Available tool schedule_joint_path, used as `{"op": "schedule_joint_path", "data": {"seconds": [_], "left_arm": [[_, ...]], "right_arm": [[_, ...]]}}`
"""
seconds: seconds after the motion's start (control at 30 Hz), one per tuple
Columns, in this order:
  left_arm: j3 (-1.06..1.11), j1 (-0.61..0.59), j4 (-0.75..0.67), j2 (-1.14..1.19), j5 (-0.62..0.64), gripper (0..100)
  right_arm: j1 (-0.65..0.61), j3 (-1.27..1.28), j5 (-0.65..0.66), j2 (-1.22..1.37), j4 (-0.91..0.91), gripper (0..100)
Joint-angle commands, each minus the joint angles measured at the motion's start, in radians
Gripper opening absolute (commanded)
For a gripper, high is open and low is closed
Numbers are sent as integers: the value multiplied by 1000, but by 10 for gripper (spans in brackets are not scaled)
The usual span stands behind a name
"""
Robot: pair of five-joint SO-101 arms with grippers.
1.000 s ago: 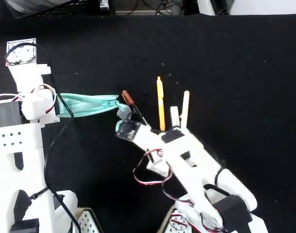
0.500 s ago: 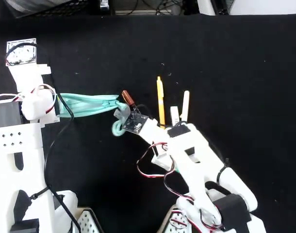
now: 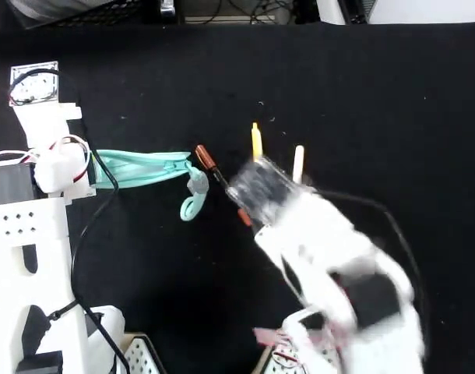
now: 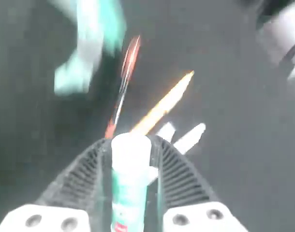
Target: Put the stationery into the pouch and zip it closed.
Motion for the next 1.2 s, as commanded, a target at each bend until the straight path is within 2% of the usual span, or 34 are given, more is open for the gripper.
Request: {"op": "schedule_joint_path", "data": {"seconds": [0.0, 0.27, 0.43, 0.53, 0.7, 0.9, 1.03, 1.17], "left_arm": [[44, 8, -5, 8, 6, 30], [44, 8, -5, 15, 6, 30], [44, 8, 0, 14, 6, 30], [44, 8, 0, 14, 6, 30], [44, 8, 0, 11, 6, 30], [44, 8, 0, 9, 6, 30], [44, 8, 0, 9, 6, 30], [44, 7, 2, 9, 6, 30]], "right_arm": [[-137, -45, -115, -82, -157, 13], [-465, 130, -133, -84, -724, 13], [-509, 331, -133, -84, -1151, 13], [-509, 437, -133, -84, -1333, 13], [-509, 516, -133, -82, -1478, 13], [-509, 513, -140, -62, -1553, 13], [-509, 509, -140, 39, -1571, 13], [-499, 501, -140, 179, -1672, 13]]}}
